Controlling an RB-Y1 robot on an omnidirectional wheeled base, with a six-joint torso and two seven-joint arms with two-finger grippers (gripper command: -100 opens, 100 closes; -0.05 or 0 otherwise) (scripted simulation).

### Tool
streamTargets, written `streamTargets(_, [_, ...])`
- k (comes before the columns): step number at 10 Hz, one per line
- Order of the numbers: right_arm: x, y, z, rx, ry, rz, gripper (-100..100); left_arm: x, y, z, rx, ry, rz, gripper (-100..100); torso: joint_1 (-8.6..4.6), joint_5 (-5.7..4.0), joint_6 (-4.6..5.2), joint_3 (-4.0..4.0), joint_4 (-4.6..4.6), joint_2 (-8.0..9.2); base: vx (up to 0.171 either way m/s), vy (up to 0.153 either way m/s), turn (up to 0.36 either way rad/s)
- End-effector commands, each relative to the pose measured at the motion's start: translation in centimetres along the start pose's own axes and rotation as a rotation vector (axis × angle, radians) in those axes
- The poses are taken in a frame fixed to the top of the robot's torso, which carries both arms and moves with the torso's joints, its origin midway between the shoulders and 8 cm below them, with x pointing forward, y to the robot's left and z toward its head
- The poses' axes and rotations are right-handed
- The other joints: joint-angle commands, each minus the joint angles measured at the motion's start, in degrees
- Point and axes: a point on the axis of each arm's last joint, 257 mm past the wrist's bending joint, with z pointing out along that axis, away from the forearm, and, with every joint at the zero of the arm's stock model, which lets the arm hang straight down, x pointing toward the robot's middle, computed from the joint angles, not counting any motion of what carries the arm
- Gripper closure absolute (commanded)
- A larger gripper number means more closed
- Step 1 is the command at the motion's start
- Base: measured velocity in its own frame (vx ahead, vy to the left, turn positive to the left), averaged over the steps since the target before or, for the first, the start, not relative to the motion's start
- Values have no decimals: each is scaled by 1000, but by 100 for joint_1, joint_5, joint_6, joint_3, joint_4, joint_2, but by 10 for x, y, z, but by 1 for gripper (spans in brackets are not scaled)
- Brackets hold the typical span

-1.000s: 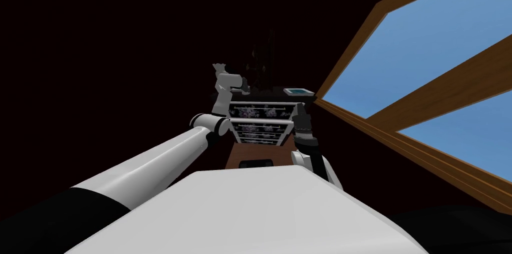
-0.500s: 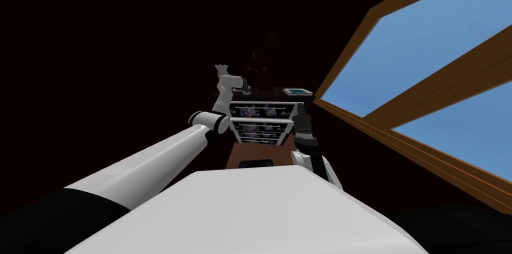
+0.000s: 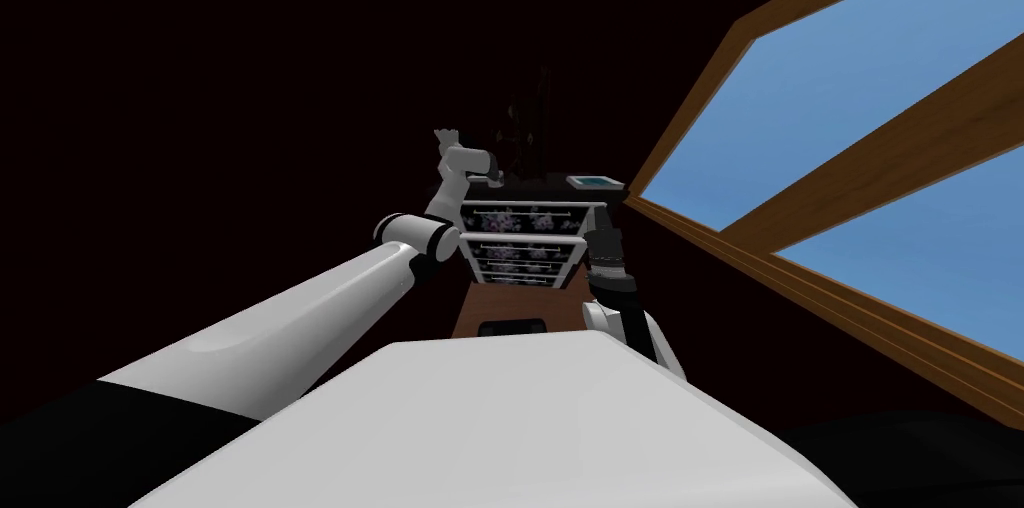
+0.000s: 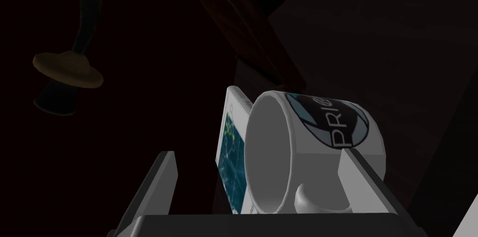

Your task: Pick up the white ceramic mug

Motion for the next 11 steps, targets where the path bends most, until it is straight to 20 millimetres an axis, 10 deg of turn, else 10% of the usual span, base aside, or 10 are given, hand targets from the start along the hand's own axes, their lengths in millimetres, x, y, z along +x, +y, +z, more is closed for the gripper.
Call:
streamTargets(1, [0, 0, 0, 0, 0, 0, 0, -14, 25, 9, -54, -26, -8, -100, 0, 0, 0, 0, 0, 0, 9, -9, -1])
streamTargets(4, [0, 0, 0, 0, 0, 0, 0, -3, 2, 9, -10, -21, 9, -100, 1, 0, 0, -3, -1, -5, -30, 8, 1])
streamTargets(8, [0, 0, 0, 0, 0, 0, 0, -17, 20, 22, -35, -39, 2, -100, 10, 3, -1, 5, 2, 8, -39, 25, -3])
streamTargets(9, [0, 0, 0, 0, 0, 0, 0, -18, 21, 22, -37, -40, 2, 100, 4, 1, 0, 2, 2, 2, 0, 0, 0])
streamTargets(11, [0, 0, 0, 0, 0, 0, 0, -18, 22, 22, -37, -40, 2, 100, 2, 0, -1, 3, 3, 2, 0, 0, 0])
